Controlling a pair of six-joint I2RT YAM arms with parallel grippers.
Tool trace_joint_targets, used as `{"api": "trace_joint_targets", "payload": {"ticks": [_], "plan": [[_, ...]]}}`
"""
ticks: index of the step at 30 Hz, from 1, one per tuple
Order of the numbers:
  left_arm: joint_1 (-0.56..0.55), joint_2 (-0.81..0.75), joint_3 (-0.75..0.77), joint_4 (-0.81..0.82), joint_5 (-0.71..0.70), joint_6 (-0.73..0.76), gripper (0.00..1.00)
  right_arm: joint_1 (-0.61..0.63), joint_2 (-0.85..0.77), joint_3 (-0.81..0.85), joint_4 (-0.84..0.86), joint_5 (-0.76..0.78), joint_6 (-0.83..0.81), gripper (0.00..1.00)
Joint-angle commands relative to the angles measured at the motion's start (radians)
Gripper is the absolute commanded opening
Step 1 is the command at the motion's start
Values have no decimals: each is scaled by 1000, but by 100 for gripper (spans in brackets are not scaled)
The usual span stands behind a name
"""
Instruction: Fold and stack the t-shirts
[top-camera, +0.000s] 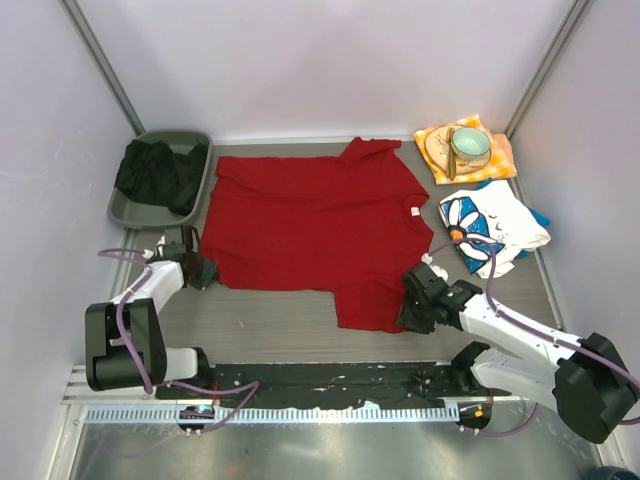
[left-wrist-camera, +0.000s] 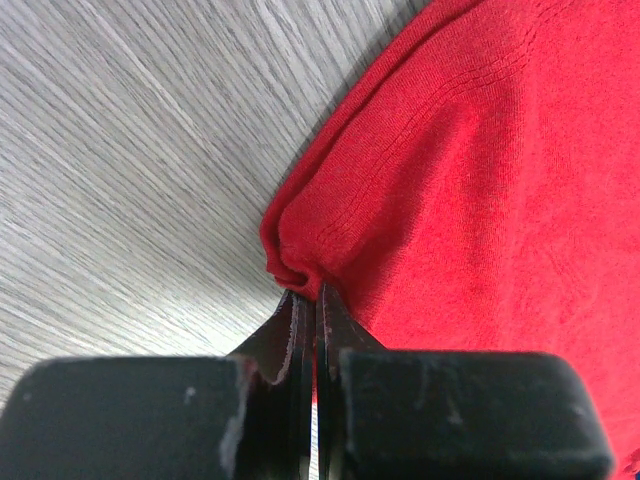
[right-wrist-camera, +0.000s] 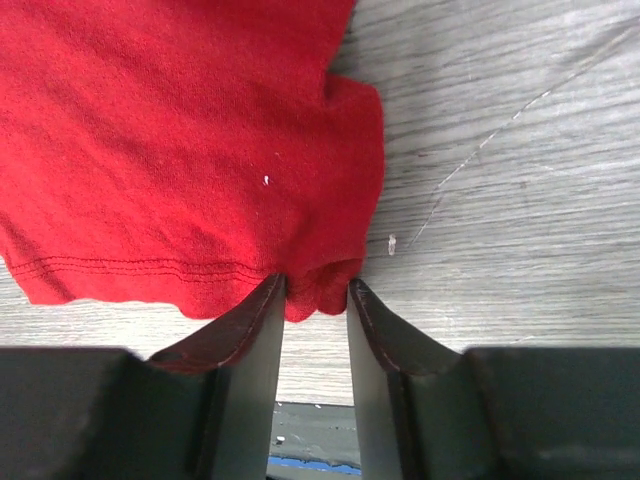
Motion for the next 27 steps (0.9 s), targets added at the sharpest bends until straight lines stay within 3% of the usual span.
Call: {"api": "trace_joint_targets", "payload": {"ticks": [1,6,10,15,20,27], "plan": [[-2,-18,-4,25,16,-7,0,6,52,-24,36,53,17,33],[-4,-15,-10,33,14,-4,0,7,66,-18,38,62,14,20],[-3,-9,-10,34,16,-4,0,7,71,-13,38,68,14,1],[-11,-18,-13,33,20,-4,0,13,33,14,-11,128,8,1],[-66,-50,-19,-4,5,-10,0,16,-179,56,-137,197,28,1],[-82,-203,-36,-100,-9,-7,0,21,-334,99,-228,250,92,1]]}}
